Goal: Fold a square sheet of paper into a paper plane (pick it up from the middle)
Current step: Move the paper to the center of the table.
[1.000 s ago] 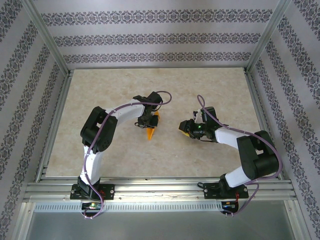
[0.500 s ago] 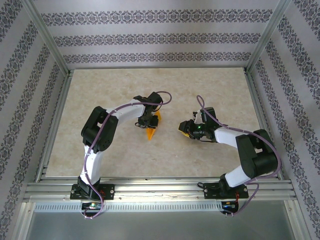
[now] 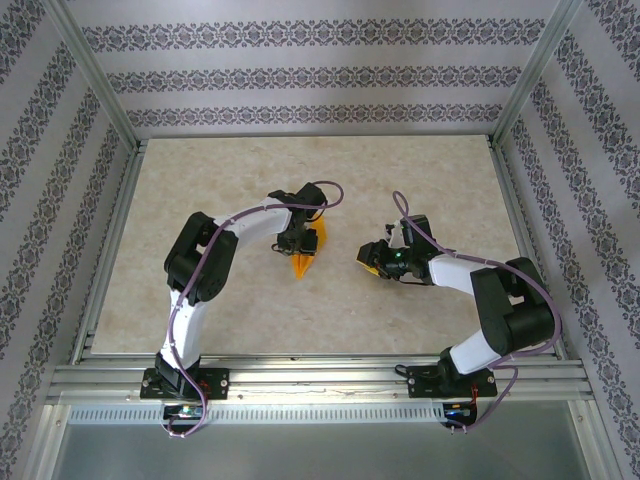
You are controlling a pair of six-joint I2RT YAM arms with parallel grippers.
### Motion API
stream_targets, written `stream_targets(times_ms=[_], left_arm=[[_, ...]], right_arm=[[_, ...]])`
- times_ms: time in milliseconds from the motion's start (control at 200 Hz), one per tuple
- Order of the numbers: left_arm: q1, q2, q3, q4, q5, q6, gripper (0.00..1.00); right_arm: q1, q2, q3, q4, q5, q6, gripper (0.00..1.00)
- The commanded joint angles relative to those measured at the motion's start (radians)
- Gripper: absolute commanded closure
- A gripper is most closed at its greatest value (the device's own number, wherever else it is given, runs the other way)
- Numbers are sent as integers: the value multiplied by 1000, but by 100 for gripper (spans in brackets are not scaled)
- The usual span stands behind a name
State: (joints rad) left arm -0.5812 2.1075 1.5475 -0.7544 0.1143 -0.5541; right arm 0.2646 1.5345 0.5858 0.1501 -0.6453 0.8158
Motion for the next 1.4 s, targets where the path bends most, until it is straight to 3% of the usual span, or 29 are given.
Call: stream_targets(times_ms=[0,420,1094,1214,1399], left_arm=[[-3,55,17,-51,-64,-47,68],[-58,71,72,-66,-165,-245,60],[-72,-167,47,-54,-220,-291,54],[-72,-282,-30,21,-259,-250,53],[-40,-525,-260,206,-391,-116,35]], right_arm=[[8,5,-3,8,-16,-14,61],[-13,-4,5,-4,-55,-45,60],[-110,-134,23,-93,-62,-94,59],[-132,-220,48,-171,18,-149,57],[-134,-364,140,-386,391,-343,46]])
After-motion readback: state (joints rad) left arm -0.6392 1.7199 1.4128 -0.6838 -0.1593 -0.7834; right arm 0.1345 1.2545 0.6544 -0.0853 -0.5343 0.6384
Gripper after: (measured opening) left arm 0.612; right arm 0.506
